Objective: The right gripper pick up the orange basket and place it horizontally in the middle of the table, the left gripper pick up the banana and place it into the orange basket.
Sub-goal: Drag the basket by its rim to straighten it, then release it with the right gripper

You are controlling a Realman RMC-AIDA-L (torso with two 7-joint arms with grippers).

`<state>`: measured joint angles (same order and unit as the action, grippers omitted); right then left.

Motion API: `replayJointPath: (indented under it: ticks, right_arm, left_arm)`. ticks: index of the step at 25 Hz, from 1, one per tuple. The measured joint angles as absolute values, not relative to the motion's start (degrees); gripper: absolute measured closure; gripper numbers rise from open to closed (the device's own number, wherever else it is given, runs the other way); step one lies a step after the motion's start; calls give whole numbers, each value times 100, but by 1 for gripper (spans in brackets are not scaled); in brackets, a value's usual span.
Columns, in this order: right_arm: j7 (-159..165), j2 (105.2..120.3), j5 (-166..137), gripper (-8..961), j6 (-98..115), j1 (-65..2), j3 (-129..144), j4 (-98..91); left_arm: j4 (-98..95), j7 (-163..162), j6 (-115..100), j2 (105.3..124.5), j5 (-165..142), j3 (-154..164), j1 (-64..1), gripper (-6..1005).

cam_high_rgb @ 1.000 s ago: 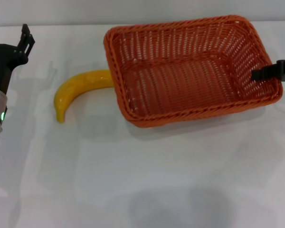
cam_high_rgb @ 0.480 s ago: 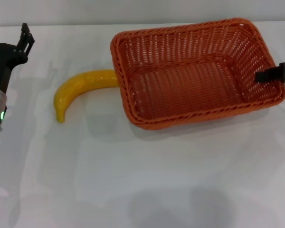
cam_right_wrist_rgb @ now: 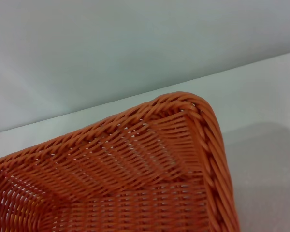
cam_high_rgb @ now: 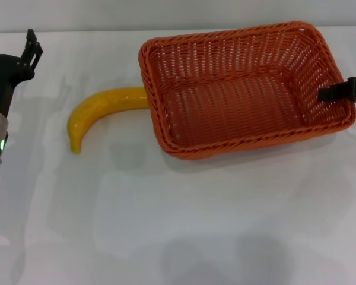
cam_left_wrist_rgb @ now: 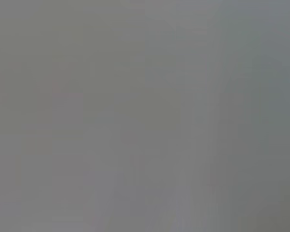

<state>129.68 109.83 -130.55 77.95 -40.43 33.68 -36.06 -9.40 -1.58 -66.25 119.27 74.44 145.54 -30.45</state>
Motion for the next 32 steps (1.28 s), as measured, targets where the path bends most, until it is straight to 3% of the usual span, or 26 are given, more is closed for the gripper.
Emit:
replayJointPath:
  ticks: [32]
  right_arm:
    - [12954, 11020, -13017, 731, 7807, -4039, 3374, -3599]
  left_arm:
    - [-940, -158, -6636, 11927, 7408, 14561, -3023, 166]
